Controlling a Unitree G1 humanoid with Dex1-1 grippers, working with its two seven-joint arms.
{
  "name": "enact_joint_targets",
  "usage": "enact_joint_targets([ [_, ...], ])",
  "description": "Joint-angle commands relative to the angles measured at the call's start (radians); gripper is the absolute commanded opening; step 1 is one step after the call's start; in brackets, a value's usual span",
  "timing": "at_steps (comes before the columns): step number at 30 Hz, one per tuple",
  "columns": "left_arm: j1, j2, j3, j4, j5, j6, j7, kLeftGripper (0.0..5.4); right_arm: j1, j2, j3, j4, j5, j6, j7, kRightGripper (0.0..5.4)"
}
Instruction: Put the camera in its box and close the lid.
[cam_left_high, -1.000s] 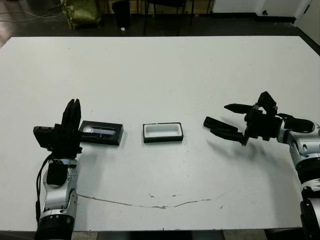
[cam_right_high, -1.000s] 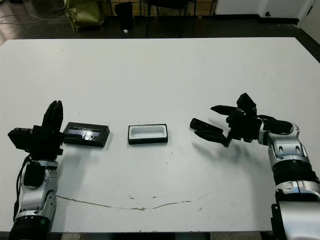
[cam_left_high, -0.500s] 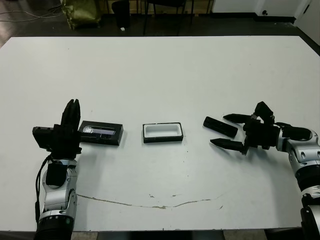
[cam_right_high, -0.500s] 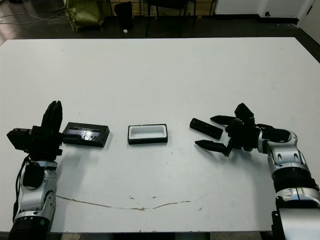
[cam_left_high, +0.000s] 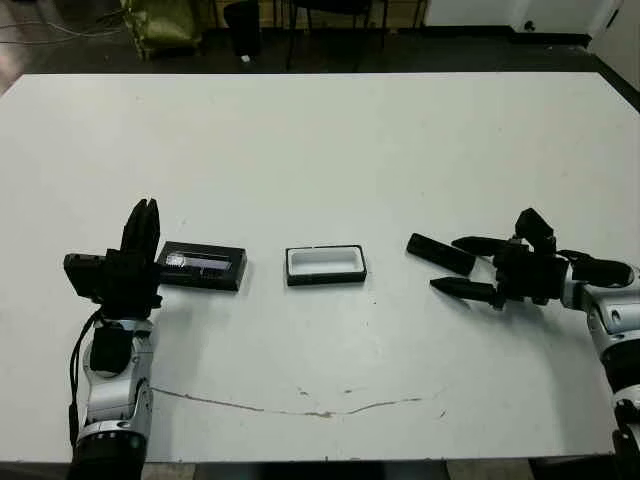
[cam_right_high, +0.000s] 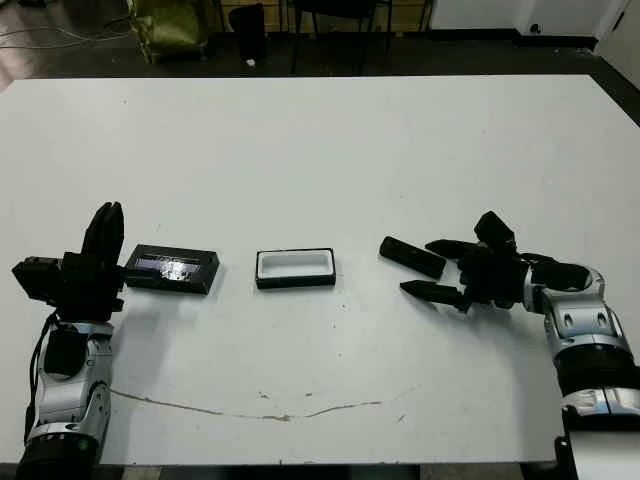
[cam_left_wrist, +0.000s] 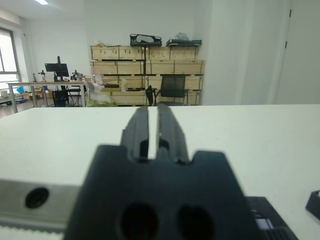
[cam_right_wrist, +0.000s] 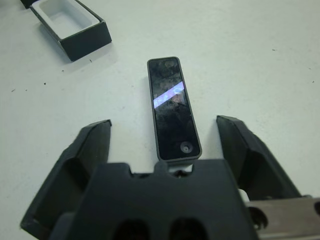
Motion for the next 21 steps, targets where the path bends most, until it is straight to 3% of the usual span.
enact_joint_targets([
  [1,0.039,0.005,-0.001,0.026,0.005,0.022,0.006,0.00,0.037,-0.016,0.007,-0.010,-0.012,0.028,-0.010,4.25],
  [5,0.039,0.005,-0.002,0.024,0.012,0.024,0.011,0.00,0.052,-0.008,-0.001,-0.026,-0.008,0.028,-0.040,3.34],
  [12,0.040,0.007,-0.004,0.023,0.020,0.020,0.015,0.00,0.042,0.009,0.004,0.024,-0.017,-0.087,-0.042,1.76],
  [17,0.040,0.003,-0.003,0.024,0.006,0.023,0.009,0.00,0.028,0.006,0.017,0.046,-0.024,-0.102,-0.033,0.68],
  [21,0.039,0.006,-0.005,0.031,0.015,0.016,0.012,0.00,0.018,0.003,0.027,0.071,-0.031,-0.138,-0.019,0.35],
])
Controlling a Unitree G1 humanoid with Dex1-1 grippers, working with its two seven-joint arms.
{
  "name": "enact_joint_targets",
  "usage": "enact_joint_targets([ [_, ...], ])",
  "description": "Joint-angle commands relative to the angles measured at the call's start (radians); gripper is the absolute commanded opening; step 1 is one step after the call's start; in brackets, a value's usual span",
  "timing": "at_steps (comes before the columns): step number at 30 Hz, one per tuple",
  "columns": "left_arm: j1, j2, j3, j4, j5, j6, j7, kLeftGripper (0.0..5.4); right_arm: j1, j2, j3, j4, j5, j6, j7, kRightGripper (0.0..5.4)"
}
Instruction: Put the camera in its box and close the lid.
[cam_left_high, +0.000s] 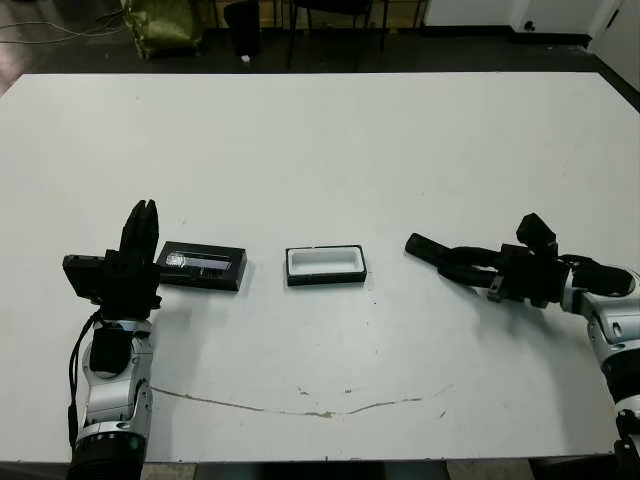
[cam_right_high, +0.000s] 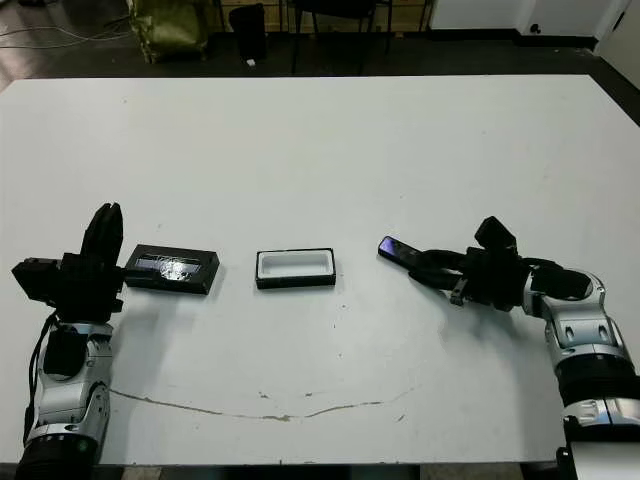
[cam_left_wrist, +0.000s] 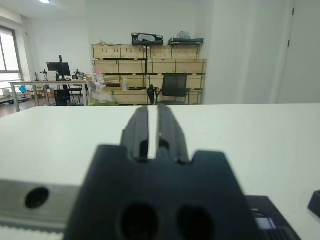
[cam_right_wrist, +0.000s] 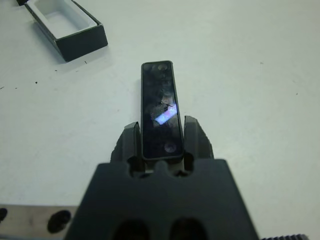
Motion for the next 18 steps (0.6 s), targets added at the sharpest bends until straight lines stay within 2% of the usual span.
enact_joint_targets([
  [1,0.034,0.007,-0.004,0.039,0.017,0.007,0.005,0.00,0.008,-0.002,0.023,0.041,-0.029,-0.010,0.015,0.35],
  [11,0.035,0.002,-0.005,0.041,0.004,0.009,-0.001,0.00,-0.022,0.013,-0.013,0.092,0.016,-0.091,0.053,0.34],
  [18,0.037,0.002,-0.006,0.039,0.004,0.016,0.000,0.00,-0.060,0.013,-0.033,0.069,0.050,0.004,0.086,0.33],
])
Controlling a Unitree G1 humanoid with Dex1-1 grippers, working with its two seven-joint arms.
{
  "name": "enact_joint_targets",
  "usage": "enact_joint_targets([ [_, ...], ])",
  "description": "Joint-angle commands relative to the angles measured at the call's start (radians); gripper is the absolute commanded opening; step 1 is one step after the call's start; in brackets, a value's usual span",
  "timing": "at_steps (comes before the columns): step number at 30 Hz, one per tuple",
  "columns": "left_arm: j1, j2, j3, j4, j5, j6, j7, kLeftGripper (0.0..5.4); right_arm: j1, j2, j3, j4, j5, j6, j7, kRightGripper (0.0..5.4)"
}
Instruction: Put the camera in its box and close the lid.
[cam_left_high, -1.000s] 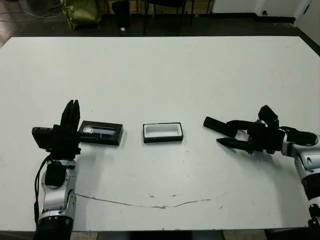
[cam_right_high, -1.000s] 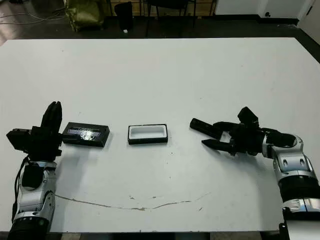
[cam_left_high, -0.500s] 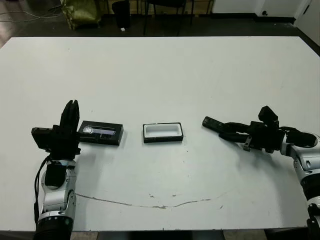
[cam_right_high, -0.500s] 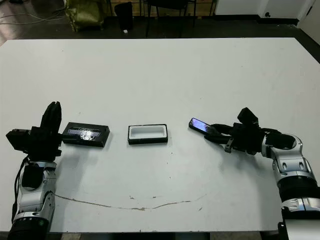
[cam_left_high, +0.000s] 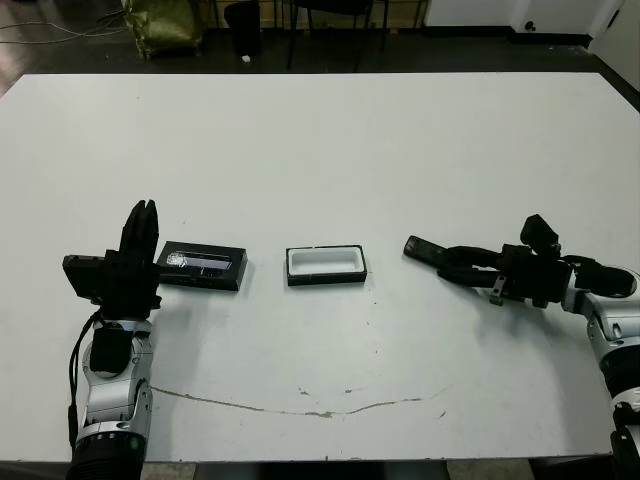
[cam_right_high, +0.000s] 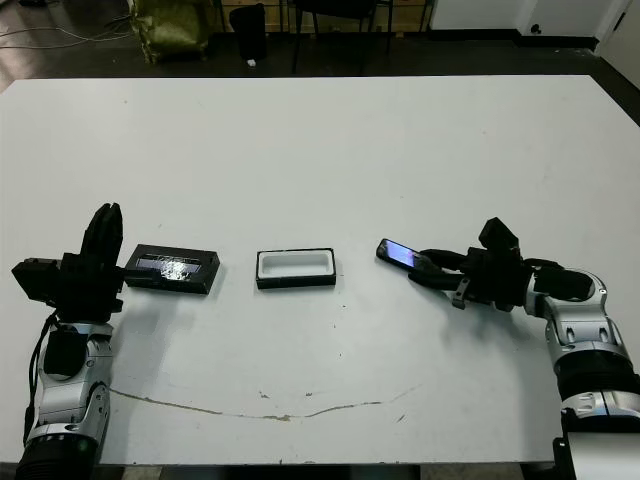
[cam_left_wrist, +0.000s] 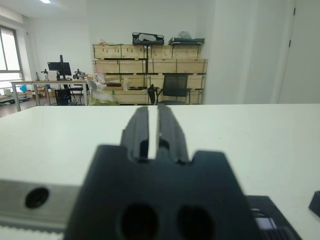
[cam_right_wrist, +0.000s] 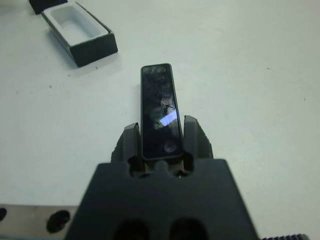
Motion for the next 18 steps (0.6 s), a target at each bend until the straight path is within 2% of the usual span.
enact_joint_targets([
  [1,0.039,0.001,-0.005,0.034,0.007,0.019,0.003,0.00,-0.033,0.000,-0.008,-0.023,0.016,0.056,0.014,0.33],
  [5,0.040,0.001,-0.004,0.033,0.004,0.021,0.000,0.00,-0.079,-0.005,-0.011,-0.054,0.033,0.141,0.038,0.33],
  [13,0.036,0.002,-0.003,0.046,0.003,0.011,-0.005,0.00,-0.247,0.013,0.009,-0.043,0.068,0.252,0.155,0.33],
  [16,0.038,0.001,-0.005,0.044,0.015,0.006,0.002,0.00,-0.313,0.022,0.039,-0.027,0.037,0.273,0.150,0.33],
  [18,0.040,0.000,-0.006,0.040,0.013,0.006,0.000,0.00,-0.351,0.036,0.056,0.005,0.020,0.256,0.154,0.33],
])
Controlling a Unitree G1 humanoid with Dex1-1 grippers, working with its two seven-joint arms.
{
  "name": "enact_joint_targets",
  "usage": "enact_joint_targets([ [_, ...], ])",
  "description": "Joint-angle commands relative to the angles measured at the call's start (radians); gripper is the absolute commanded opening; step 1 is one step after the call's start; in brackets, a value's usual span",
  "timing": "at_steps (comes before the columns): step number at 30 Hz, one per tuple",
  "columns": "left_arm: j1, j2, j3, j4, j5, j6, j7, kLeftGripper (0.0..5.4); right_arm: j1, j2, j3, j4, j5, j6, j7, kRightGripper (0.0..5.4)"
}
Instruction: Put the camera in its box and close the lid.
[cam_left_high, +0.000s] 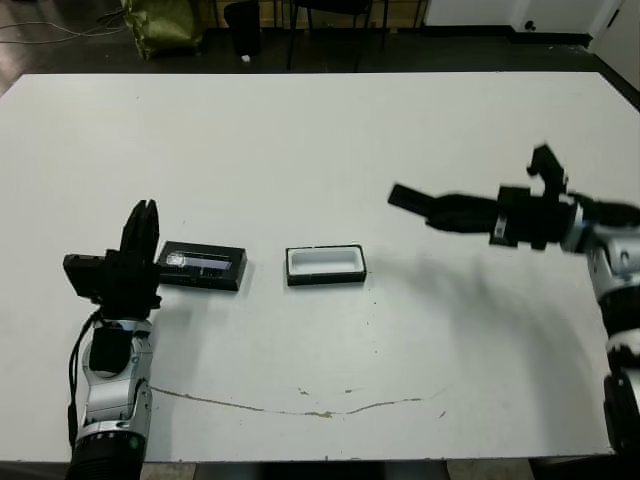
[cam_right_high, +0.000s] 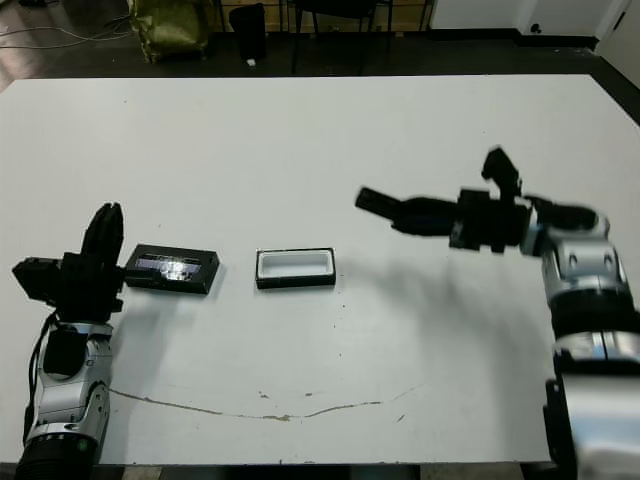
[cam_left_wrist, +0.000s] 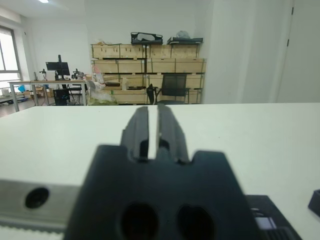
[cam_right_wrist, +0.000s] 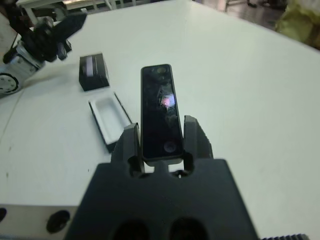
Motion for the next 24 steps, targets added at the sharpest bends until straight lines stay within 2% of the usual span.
enact_joint_targets([
  [1,0.043,-0.001,-0.006,0.039,0.006,0.004,-0.001,0.00,-0.054,0.029,0.034,0.059,-0.037,-0.019,0.018,0.33],
  [4,0.043,-0.004,-0.007,0.038,0.003,0.005,-0.002,0.00,-0.098,0.058,0.071,0.076,-0.074,-0.081,0.037,0.33],
  [6,0.043,-0.007,-0.007,0.037,-0.001,0.004,-0.003,0.00,-0.124,0.073,0.109,0.036,-0.098,-0.053,0.049,0.33],
  [10,0.049,-0.007,-0.010,0.022,0.007,0.020,0.007,0.00,-0.149,0.104,0.165,-0.037,-0.115,0.053,0.072,0.33],
  [12,0.051,-0.008,-0.012,0.020,0.009,0.020,0.010,0.00,-0.149,0.120,0.186,-0.066,-0.124,0.073,0.068,0.33],
  [18,0.062,-0.010,-0.016,0.011,0.014,0.027,0.026,0.00,-0.149,0.159,0.239,-0.085,-0.150,0.107,0.066,0.33],
  [24,0.062,-0.011,-0.018,0.022,0.003,0.012,0.019,0.00,-0.132,0.186,0.272,-0.089,-0.156,0.086,0.081,0.33],
])
